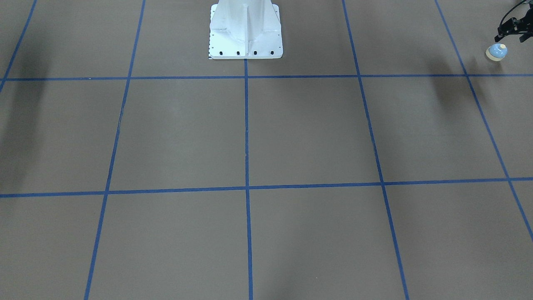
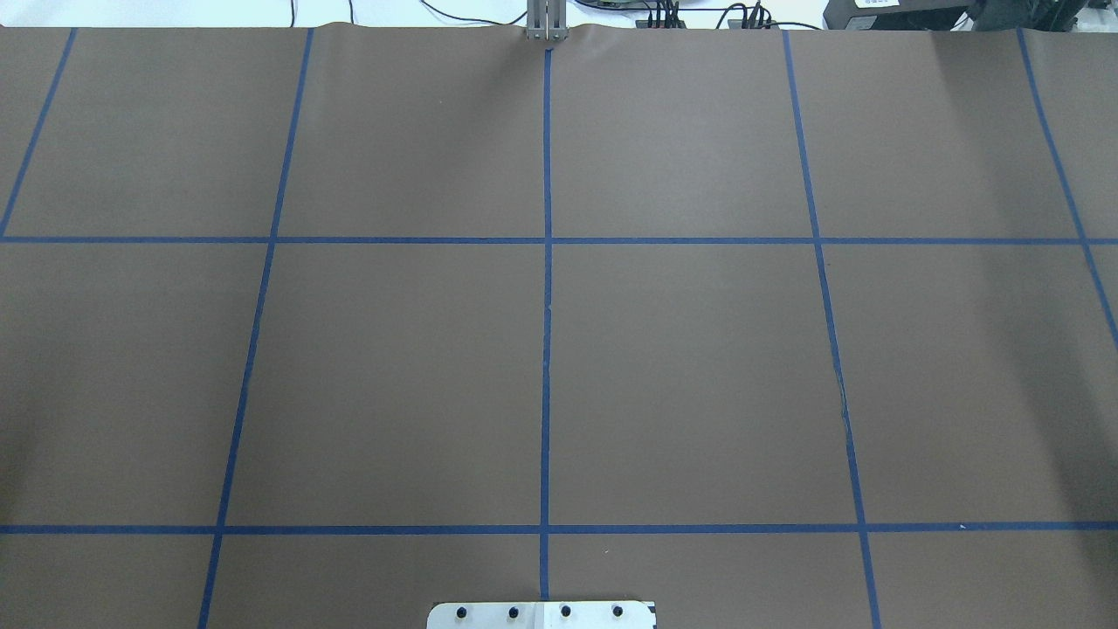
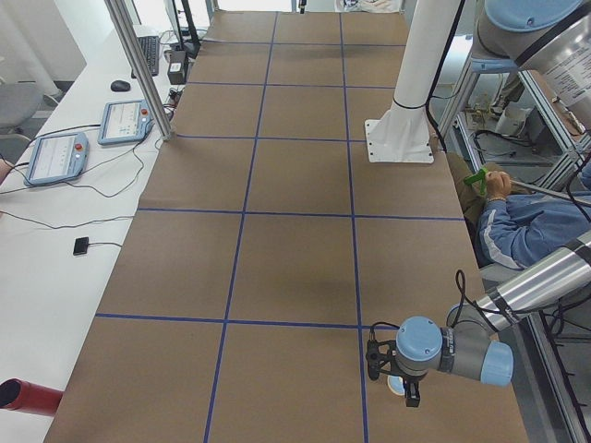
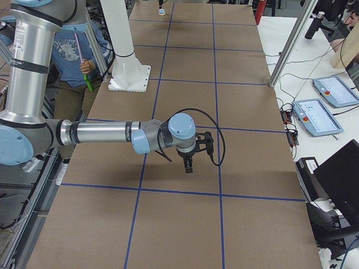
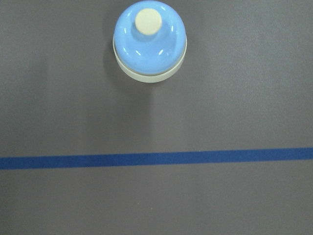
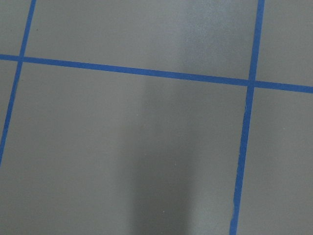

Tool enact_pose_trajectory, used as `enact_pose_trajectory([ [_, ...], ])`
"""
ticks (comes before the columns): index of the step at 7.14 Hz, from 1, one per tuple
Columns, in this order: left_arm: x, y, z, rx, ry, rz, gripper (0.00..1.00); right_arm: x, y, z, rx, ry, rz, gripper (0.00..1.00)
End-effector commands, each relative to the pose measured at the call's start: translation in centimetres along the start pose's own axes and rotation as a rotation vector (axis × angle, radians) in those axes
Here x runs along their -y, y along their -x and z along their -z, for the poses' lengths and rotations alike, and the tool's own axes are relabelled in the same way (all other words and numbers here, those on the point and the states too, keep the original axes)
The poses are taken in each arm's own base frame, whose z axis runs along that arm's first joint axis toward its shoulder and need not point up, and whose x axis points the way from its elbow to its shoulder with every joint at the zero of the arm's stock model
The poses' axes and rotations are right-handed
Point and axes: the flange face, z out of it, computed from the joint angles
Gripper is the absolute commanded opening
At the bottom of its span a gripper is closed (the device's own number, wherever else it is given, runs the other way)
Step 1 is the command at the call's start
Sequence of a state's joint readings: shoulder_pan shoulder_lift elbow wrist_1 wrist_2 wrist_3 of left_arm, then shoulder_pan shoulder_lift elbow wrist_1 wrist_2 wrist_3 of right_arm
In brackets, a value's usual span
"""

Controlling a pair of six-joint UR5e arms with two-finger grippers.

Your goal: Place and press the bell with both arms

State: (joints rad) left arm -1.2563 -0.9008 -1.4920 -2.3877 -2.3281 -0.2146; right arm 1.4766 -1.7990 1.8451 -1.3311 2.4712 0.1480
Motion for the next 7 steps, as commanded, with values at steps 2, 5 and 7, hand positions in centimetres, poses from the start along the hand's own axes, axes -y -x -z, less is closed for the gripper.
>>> enact_pose_trajectory([
  [2,3.0,0.0,-1.4,0.004,0.011,-0.037,1.00,0.1,0.8,-0.2,0.004,0.001,-0.012,1.00],
  [5,3.7,-0.7,-2.9,0.004,0.073,-0.091,1.00,0.2,1.1,-0.5,0.007,0.005,-0.014,1.00],
  [7,4.5,-0.3,-3.9,0.006,0.084,-0.088,1.00,0.2,1.4,-0.8,0.008,0.012,-0.008,1.00],
])
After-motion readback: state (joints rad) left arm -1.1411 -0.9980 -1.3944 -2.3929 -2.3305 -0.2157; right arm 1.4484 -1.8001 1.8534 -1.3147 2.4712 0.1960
